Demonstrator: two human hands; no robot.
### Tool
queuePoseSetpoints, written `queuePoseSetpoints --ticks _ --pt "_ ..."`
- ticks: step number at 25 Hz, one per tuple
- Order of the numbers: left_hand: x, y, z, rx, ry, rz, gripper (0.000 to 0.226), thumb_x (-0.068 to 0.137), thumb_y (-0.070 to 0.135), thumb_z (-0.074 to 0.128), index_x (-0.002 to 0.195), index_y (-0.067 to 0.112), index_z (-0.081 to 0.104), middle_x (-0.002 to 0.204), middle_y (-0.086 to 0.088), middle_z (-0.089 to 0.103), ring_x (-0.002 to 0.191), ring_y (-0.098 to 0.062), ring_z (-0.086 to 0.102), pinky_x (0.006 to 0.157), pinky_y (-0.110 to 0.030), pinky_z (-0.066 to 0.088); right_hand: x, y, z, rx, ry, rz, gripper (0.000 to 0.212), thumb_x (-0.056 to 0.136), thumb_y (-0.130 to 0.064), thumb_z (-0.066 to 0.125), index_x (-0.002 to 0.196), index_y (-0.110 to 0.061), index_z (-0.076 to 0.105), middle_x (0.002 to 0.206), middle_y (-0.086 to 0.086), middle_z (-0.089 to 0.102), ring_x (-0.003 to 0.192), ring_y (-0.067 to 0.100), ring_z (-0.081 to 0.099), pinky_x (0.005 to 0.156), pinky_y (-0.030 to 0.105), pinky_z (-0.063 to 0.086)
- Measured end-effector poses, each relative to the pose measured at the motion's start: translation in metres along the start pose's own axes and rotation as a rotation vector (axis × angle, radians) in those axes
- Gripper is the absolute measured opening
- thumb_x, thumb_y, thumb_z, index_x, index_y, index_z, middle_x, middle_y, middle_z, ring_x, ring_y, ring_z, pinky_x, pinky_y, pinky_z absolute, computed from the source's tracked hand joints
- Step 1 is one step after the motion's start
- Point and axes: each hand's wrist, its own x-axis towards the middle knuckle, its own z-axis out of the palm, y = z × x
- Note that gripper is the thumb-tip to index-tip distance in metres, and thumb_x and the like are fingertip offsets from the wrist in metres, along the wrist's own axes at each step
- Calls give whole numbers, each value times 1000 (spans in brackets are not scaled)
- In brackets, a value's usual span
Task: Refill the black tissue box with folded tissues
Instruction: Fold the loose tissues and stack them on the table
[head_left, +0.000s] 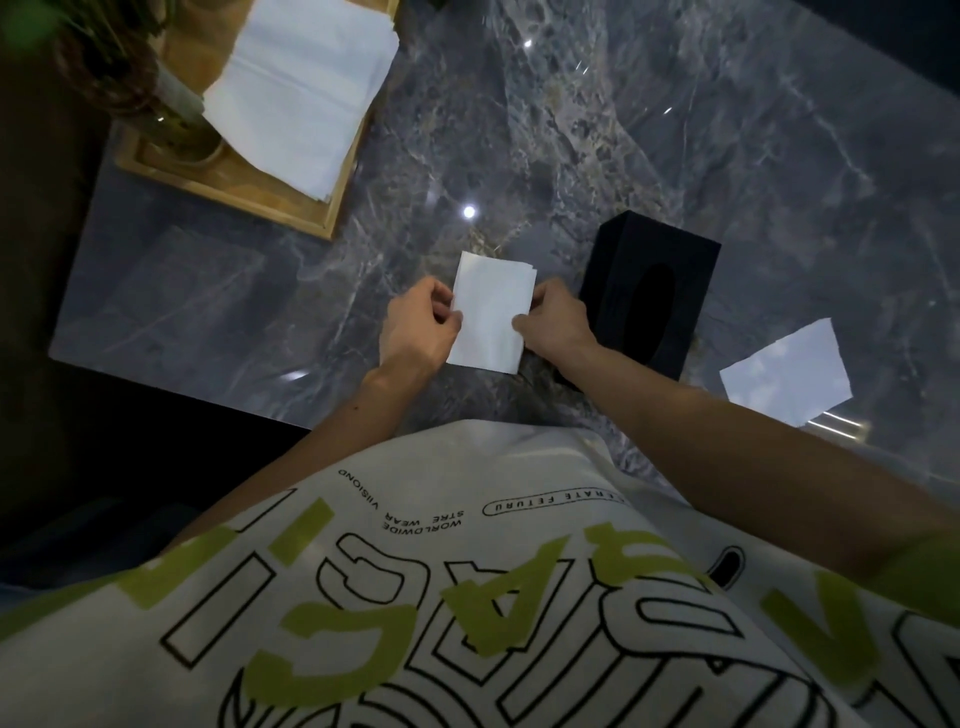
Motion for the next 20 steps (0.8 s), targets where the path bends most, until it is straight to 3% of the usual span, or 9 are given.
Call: queuePoseSetpoints --ticks 4,7,10,15,17,20 --pt "-3 3 -4 24 1 20 17 85 28 70 95 25 55 90 4 64 84 -17 65 72 -31 54 -8 -1 -6 -34 -35 -50 40 86 -13 61 121 -1 47 119 14 58 103 24 56 74 28 44" --pt "-8 10 -6 47 22 133 28 87 33 68 109 19 58 107 -2 66 91 -17 63 77 -30 54 -15 -1 -18 -57 -2 -164 36 84 -13 61 116 -4 49 115 13 57 104 26 56 72 28 42" --pt "-16 21 -5 87 69 230 32 92 33 62 118 15 57 116 -5 63 99 -18 62 85 -28 51 -26 2 -30 14 68 -301 34 86 -16 61 118 -10 52 113 4 56 106 21 55 80 30 46" --pt "-36 52 -2 142 102 365 30 96 32 53 121 17 56 120 -3 62 105 -17 59 88 -30 47 -52 26 -59 74 201 -475 39 95 -24 55 132 -17 47 123 3 52 109 8 46 90 17 35" --pt "-45 70 4 177 97 489 32 96 32 51 122 15 56 120 -5 61 108 -20 58 90 -32 46 -59 40 -75 37 273 -528 41 97 -24 53 136 -16 44 134 5 49 116 9 45 96 19 33" --pt "-57 103 22 263 86 645 33 97 31 51 123 12 57 122 -8 58 111 -23 54 93 -34 45 -62 66 -105 -74 394 -573 45 98 -25 52 140 -12 43 140 10 47 125 23 47 104 33 40"
